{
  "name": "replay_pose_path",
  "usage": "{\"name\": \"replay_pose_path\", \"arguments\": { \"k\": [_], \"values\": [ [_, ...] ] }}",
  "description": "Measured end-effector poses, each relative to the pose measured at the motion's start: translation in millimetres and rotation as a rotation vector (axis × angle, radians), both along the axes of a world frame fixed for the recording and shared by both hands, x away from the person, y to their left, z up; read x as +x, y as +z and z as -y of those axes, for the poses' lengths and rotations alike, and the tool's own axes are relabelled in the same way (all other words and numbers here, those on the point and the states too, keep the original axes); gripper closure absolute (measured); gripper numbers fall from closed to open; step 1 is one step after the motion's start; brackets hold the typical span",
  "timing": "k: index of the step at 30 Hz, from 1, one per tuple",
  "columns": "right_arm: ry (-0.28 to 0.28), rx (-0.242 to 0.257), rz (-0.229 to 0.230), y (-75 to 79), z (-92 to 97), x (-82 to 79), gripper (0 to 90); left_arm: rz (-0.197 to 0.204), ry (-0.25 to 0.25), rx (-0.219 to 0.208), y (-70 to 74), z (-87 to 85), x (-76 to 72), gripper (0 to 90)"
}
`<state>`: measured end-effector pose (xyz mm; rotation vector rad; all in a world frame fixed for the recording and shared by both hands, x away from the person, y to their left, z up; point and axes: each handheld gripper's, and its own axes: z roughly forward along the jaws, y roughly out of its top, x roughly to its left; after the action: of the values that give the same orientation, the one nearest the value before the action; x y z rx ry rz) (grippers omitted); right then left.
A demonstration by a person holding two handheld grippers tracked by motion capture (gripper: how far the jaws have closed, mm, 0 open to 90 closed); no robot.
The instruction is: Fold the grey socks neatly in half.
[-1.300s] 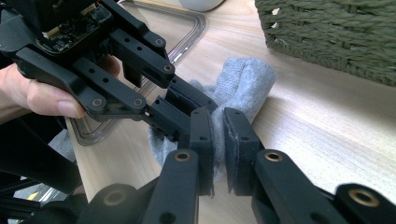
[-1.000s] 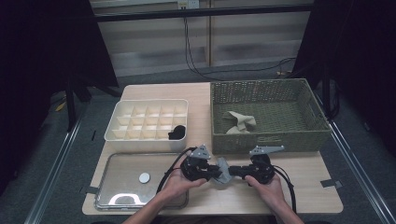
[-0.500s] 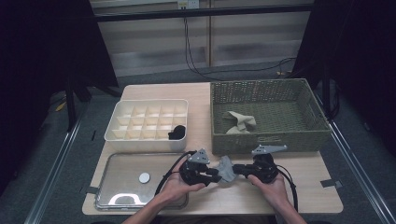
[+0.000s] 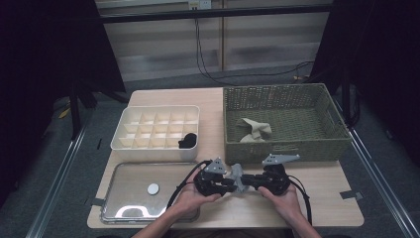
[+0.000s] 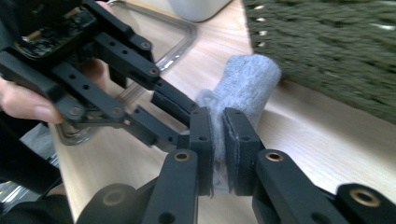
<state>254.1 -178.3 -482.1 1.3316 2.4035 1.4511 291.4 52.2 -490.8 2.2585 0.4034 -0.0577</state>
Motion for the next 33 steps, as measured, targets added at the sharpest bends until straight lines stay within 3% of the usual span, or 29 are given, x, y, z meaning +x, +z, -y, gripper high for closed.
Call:
{"name": "replay_pose_path", "arguments": {
  "k": [11, 26, 29, 33],
  "values": [
    [0.044, 0.025, -0.022, -5.4, -9.7, -3.3, 82.4, -0.014, 0.011, 0.018, -3.4, -3.0, 1.8, 79.1],
    [0.077, -0.029, -0.029, -13.4, -21.8, -4.7, 82.9, -0.043, 0.044, 0.024, -6.4, -8.9, 5.8, 79.4],
    [0.078, -0.041, -0.021, -13.4, -24.4, -5.4, 83.1, -0.046, 0.043, 0.043, -4.5, -11.3, 8.0, 79.0],
    [0.087, -0.047, -0.024, -13.8, -26.8, -4.7, 83.2, -0.039, 0.068, 0.006, 2.8, -15.6, 10.8, 76.1]
  ]
}}
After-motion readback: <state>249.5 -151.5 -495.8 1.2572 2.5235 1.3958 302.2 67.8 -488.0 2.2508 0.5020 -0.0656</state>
